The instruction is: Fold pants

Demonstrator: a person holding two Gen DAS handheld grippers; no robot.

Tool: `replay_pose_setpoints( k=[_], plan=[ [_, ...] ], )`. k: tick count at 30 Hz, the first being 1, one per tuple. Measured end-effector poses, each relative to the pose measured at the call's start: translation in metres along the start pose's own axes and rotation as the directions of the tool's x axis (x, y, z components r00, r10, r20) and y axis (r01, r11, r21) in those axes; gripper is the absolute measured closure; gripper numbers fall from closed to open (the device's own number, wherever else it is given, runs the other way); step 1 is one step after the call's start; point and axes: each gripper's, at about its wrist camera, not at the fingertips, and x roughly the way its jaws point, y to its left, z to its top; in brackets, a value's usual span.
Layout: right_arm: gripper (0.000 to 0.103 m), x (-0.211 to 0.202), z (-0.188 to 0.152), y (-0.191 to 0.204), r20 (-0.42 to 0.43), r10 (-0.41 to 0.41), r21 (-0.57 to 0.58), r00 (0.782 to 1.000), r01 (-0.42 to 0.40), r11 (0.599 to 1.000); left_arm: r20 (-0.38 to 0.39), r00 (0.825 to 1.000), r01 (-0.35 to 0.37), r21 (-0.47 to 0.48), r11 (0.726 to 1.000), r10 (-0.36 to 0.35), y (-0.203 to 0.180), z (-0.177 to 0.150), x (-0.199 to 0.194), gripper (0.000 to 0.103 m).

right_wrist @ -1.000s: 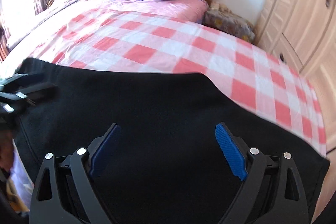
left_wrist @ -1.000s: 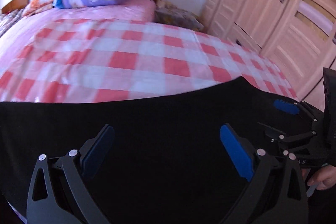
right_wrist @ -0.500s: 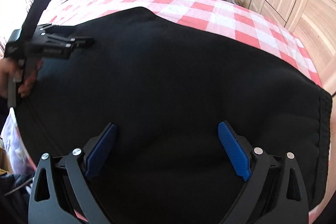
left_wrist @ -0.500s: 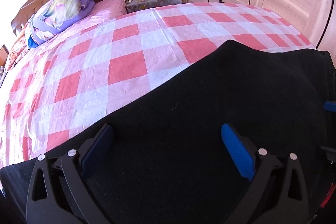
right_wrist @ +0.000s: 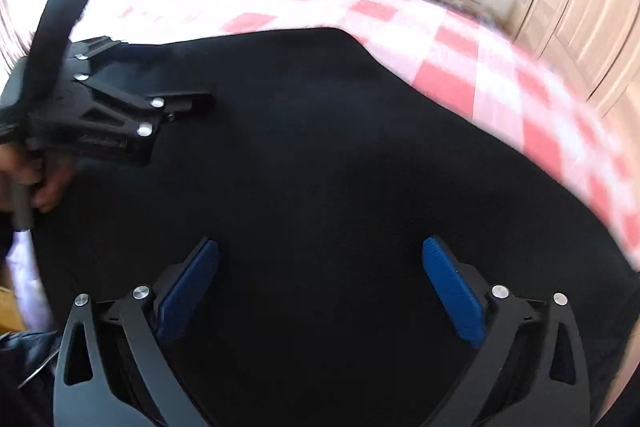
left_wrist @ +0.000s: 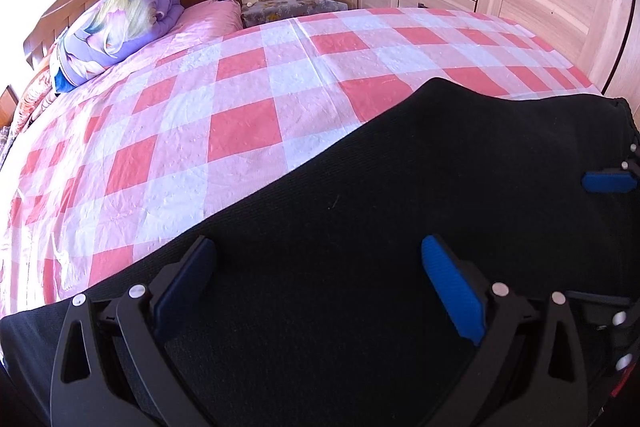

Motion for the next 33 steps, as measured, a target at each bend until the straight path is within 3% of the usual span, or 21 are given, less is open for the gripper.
replay_pose_setpoints(
  k=[4, 6, 7, 8, 10, 11, 13, 16, 18, 19, 21, 23, 27, 30, 31, 33],
  plan=[
    [0.005, -0.027, -0.027, -0.025, -0.021, -0.005, 0.037, 1.0, 0.006, 0.999, 0.004, 1.0, -0.01, 0.006, 1.0, 0.01, -0.001, 0.0, -0.001, 0.001],
    [0.005, -0.051, -0.039, -0.046, 0.04, 0.015, 0.084, 0.999, -0.019, 0.996, 0.027, 0.996, -0.082, 0.002, 0.997, 0.082, -0.006, 0.003, -0.011, 0.002],
    [0.005, -0.058, -0.042, -0.056, 0.064, 0.026, 0.114, 0.998, -0.034, 0.993, 0.05, 0.995, -0.085, -0.022, 0.996, 0.086, -0.008, 0.007, -0.019, 0.002],
    [0.005, -0.065, -0.045, -0.07, 0.09, 0.015, 0.158, 0.996, -0.029, 0.987, 0.097, 0.995, -0.001, -0.072, 0.997, 0.008, -0.012, 0.015, -0.035, 0.002],
    [0.005, -0.068, -0.044, -0.081, 0.106, -0.037, 0.191, 0.994, 0.016, 0.981, 0.147, 0.979, 0.153, -0.097, 0.983, -0.138, -0.033, 0.035, -0.054, 0.002],
    [0.005, -0.066, -0.041, -0.082, 0.104, -0.046, 0.195, 0.994, 0.025, 0.981, 0.136, 0.979, 0.16, -0.068, 0.985, -0.15, -0.049, 0.044, -0.054, 0.002],
    [0.005, -0.061, -0.034, -0.077, 0.11, -0.033, 0.177, 0.993, 0.013, 0.984, 0.078, 0.991, 0.101, 0.088, 0.991, -0.108, -0.099, 0.059, -0.041, 0.002],
    [0.005, -0.044, -0.034, -0.066, 0.054, -0.045, 0.129, 0.998, 0.037, 0.991, 0.024, 0.997, 0.06, 0.266, 0.962, -0.069, -0.159, 0.062, -0.01, 0.002],
    [0.004, -0.028, -0.05, -0.065, -0.021, -0.084, 0.119, 0.996, 0.086, 0.989, 0.009, 0.999, 0.044, 0.303, 0.952, -0.049, -0.177, 0.061, 0.004, 0.002],
    [0.004, -0.032, -0.059, -0.075, 0.028, -0.038, 0.141, 0.999, 0.033, 0.99, 0.011, 1.0, 0.023, 0.314, 0.949, -0.027, -0.182, 0.06, 0.013, 0.001],
    [0.004, -0.039, -0.074, -0.083, 0.054, 0.001, 0.141, 0.999, -0.009, 0.99, 0.056, 0.996, 0.052, 0.288, 0.956, -0.071, -0.174, 0.057, 0.019, 0.001],
    [0.004, -0.049, -0.087, -0.088, 0.065, 0.018, 0.145, 0.998, -0.027, 0.989, 0.009, 0.989, 0.141, 0.201, 0.969, -0.146, -0.155, 0.063, 0.028, 0.001],
    [0.005, -0.068, -0.085, -0.082, 0.084, -0.012, 0.189, 0.996, -0.004, 0.982, 0.013, 0.991, 0.126, 0.206, 0.97, -0.132, -0.157, 0.066, 0.032, 0.001],
    [0.005, -0.083, -0.076, -0.075, 0.174, 0.064, 0.169, 0.983, -0.094, 0.981, 0.016, 0.991, 0.125, 0.199, 0.972, -0.131, -0.158, 0.066, 0.031, 0.001],
    [0.005, -0.077, -0.075, -0.073, 0.157, 0.068, 0.157, 0.985, -0.093, 0.983, 0.016, 0.991, 0.125, 0.199, 0.972, -0.131, -0.158, 0.066, 0.031, 0.001],
    [0.004, -0.047, -0.079, -0.068, 0.035, -0.006, 0.102, 0.999, 0.002, 0.995, 0.016, 0.991, 0.126, 0.199, 0.972, -0.132, -0.157, 0.066, 0.031, 0.001]
  ],
)
